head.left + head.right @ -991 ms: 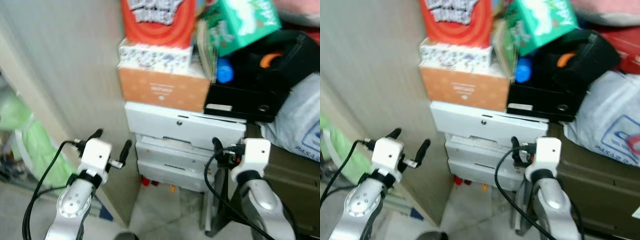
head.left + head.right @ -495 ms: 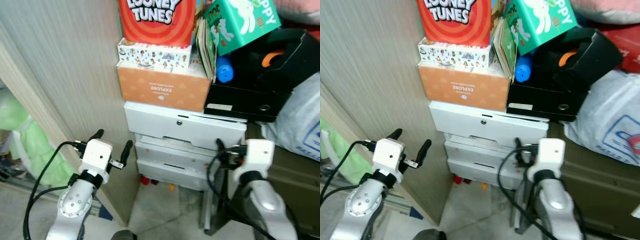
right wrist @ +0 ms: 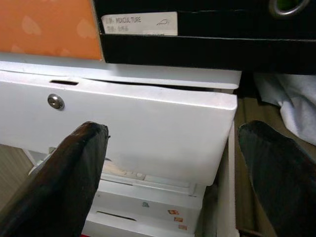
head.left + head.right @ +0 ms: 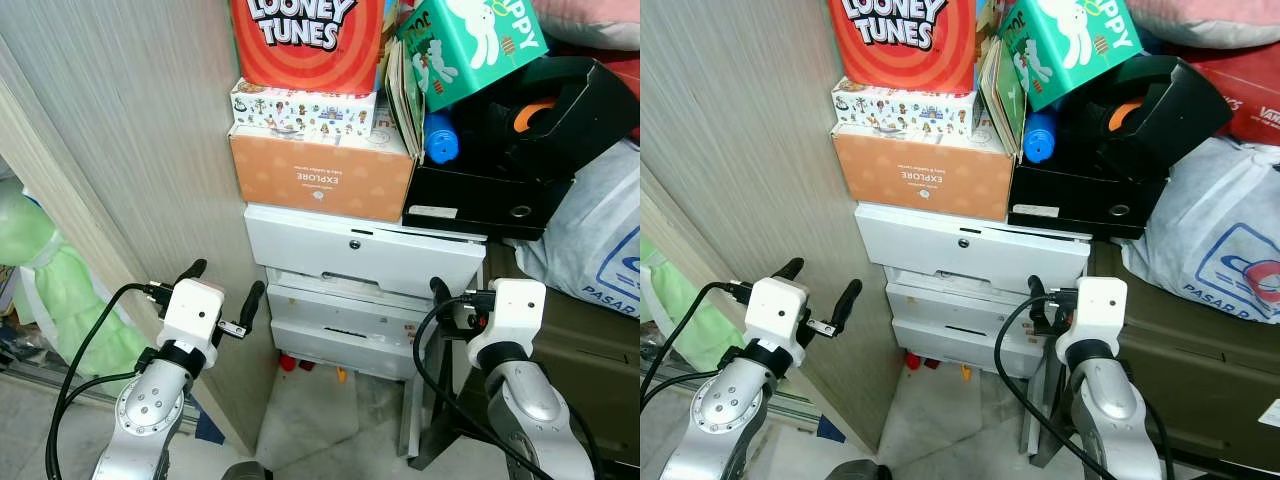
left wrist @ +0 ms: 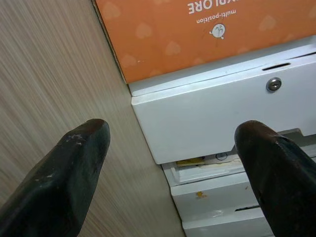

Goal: Clean up the room

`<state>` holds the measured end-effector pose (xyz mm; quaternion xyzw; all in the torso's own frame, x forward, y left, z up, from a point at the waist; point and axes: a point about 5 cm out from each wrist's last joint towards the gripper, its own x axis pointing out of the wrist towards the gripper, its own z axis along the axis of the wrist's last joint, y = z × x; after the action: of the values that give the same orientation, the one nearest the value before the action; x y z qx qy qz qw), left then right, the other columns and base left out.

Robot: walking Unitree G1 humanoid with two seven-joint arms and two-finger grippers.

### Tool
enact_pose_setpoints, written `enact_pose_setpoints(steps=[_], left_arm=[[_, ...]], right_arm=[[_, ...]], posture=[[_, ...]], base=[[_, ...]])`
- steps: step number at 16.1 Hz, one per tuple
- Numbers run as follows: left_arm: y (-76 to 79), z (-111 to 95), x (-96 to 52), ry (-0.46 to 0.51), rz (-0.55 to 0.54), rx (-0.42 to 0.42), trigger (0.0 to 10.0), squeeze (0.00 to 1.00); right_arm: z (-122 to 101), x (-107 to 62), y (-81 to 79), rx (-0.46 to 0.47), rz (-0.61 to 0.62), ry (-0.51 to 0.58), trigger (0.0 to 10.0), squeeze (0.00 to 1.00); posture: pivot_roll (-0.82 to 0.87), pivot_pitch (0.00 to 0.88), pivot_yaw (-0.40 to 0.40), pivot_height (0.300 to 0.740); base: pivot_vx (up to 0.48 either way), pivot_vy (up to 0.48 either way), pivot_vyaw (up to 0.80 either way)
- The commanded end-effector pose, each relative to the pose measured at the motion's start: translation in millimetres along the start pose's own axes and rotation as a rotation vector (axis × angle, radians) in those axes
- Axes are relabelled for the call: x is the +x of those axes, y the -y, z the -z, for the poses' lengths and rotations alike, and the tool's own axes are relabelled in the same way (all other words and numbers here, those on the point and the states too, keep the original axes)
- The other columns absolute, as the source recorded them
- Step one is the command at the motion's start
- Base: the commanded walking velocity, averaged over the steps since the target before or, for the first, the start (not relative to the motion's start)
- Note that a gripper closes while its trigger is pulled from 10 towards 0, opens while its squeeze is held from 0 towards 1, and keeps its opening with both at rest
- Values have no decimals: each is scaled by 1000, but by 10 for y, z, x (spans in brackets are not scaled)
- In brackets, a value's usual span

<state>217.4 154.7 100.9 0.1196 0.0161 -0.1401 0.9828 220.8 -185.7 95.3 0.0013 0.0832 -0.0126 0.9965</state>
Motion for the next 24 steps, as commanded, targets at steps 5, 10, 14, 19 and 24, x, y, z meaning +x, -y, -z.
enact_pose_setpoints(steps=[5, 10, 14, 19, 24], left_arm=[[-26, 17, 22, -8, -1, 6, 10000, 0], [-27, 11, 32, -5, 2, 5, 10000, 0], [-30, 4, 39, -4, 1, 9, 10000, 0], [-33, -14, 60, 9, 14, 2, 10000, 0], [-64, -11, 30, 9, -66, 28, 10000, 0]], right_arm=[[-6, 39, 5, -1, 7, -5, 10000, 0], [-8, 45, 6, 0, 11, -4, 10000, 0], [-5, 43, 8, 2, 14, -4, 10000, 0], [-4, 48, 0, 6, 20, -1, 10000, 0], [-13, 56, -51, -25, -28, 3, 10000, 0]], posture=[[-29, 0, 2, 740], [-29, 0, 1, 740], [-29, 0, 2, 740], [-29, 0, 8, 740], [-24, 0, 10, 740]], base=[[-254, 0, 0], [-356, 0, 0], [-70, 0, 0], [0, 0, 0], [0, 0, 480]])
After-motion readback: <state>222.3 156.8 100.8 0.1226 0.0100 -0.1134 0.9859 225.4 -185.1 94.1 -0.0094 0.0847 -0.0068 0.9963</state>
